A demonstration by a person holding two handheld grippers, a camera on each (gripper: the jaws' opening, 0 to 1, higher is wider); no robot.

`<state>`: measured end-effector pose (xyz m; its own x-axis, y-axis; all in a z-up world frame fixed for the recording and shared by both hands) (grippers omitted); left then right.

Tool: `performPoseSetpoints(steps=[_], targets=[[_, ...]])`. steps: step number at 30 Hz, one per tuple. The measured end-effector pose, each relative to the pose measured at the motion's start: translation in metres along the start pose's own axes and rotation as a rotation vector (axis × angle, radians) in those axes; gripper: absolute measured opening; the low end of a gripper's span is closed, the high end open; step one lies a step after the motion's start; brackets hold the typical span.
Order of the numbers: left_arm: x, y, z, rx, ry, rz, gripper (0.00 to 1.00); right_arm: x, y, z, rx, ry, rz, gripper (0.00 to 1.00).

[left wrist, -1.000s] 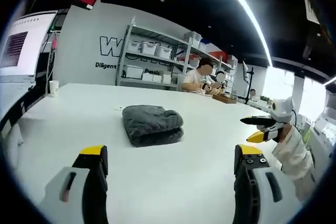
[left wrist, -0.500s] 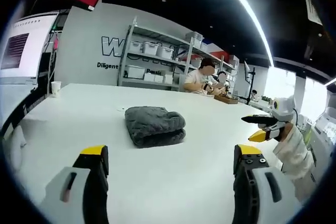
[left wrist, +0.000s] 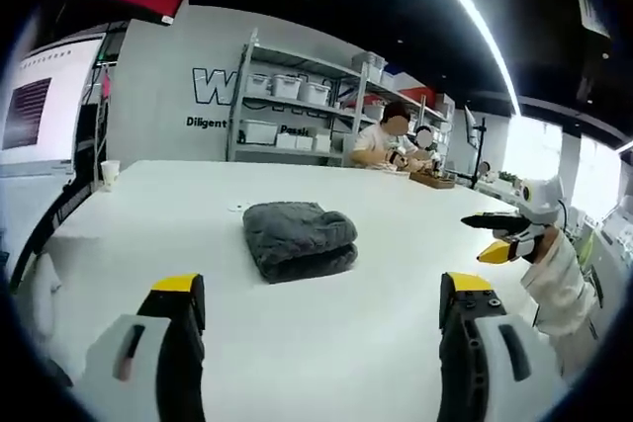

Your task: Open the folded towel by lifting each exposed corner and separating the folded layers until the towel lies flat within the target outline without major curled edges

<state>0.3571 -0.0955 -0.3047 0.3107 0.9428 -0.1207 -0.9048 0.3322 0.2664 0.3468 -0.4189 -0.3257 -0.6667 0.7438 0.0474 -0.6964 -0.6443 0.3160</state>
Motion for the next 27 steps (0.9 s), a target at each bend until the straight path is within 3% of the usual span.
performPoseSetpoints(steps=[12,17,27], targets=[[0.001,-0.007,0.014,-0.008,0.020,-0.016,0.96,-0.007,-0.009,0.020,-0.028,0.011,0.008,0.95],[-0.003,-0.011,0.018,-0.016,0.032,-0.030,0.96,-0.007,-0.016,0.037,-0.066,0.025,0.011,0.94],[-0.007,-0.007,0.022,-0.023,0.022,-0.041,0.96,-0.008,-0.044,0.048,-0.076,0.025,0.029,0.88]])
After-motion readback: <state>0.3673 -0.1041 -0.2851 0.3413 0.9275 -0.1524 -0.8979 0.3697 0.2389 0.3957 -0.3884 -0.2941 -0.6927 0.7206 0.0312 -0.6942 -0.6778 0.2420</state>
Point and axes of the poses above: the point that each gripper's makers call its tool centre point, and the gripper's own axes: y roughly backward along the fingers, x roughly to its left, z roughly out of its top, the point moved 4 cm from there along y, roughly backward along the fingers, and after that the axes turned 13 degrees about z, right-handed, at the moved point
